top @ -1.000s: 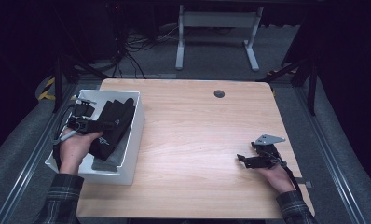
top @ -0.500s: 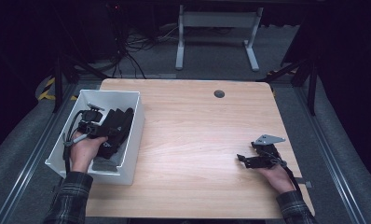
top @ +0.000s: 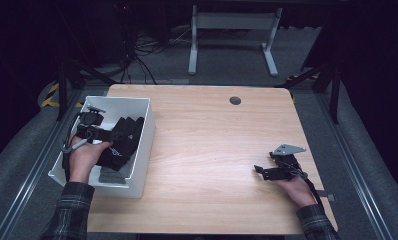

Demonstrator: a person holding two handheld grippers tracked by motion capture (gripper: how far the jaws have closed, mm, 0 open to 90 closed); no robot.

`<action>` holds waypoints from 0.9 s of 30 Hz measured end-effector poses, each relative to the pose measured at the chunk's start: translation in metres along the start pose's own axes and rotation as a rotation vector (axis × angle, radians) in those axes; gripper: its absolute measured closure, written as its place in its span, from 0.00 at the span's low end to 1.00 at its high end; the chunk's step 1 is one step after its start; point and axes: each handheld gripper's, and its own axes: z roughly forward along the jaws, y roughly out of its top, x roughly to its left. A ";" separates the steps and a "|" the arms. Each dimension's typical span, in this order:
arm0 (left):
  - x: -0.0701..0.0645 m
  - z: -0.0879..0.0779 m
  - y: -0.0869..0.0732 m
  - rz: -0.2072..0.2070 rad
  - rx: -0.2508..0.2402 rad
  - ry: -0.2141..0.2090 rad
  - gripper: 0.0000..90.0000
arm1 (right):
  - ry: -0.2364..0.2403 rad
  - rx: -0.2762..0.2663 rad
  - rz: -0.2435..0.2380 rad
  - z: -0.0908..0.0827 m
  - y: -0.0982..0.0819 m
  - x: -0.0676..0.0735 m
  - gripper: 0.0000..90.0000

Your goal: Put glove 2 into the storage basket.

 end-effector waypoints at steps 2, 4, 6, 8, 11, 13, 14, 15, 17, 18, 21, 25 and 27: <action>-0.001 -0.005 0.003 0.003 -0.009 0.002 0.21 | 0.000 0.000 0.000 0.000 0.000 0.000 0.17; -0.002 -0.009 0.005 0.008 -0.024 -0.001 0.21 | 0.000 0.000 0.000 0.000 0.000 0.000 0.17; -0.003 -0.011 0.006 0.011 -0.035 -0.006 0.21 | 0.000 0.000 0.000 0.000 0.000 0.000 0.17; -0.005 -0.013 0.008 0.018 -0.039 -0.005 0.21 | 0.000 0.000 0.000 0.000 0.000 0.000 0.17; -0.010 -0.016 0.011 0.028 -0.054 -0.013 0.21 | 0.000 0.000 0.000 0.000 0.000 0.000 0.17; -0.015 -0.019 0.014 0.043 -0.069 -0.025 0.21 | 0.000 0.000 0.000 0.000 0.000 0.000 0.17; -0.017 -0.021 0.015 0.051 -0.074 -0.032 0.21 | 0.000 0.001 -0.001 0.000 0.000 0.000 0.17; -0.019 -0.024 0.016 0.054 -0.081 -0.041 0.21 | 0.000 0.000 -0.001 0.000 0.000 0.000 0.17; -0.025 -0.027 0.019 0.073 -0.096 -0.051 0.21 | 0.000 0.000 -0.001 0.000 0.000 0.000 0.17; -0.028 -0.030 0.021 0.083 -0.101 -0.058 0.21 | 0.000 0.000 -0.001 0.000 0.000 0.000 0.17; -0.039 -0.035 0.025 0.116 -0.127 -0.090 0.21 | 0.000 0.000 -0.001 0.000 0.000 0.000 0.17; -0.055 -0.040 0.028 0.153 -0.144 -0.129 0.21 | 0.000 0.000 -0.001 0.000 0.000 0.000 0.17; -0.064 -0.041 0.030 0.171 -0.152 -0.156 0.21 | 0.000 0.001 -0.001 0.000 0.000 0.000 0.17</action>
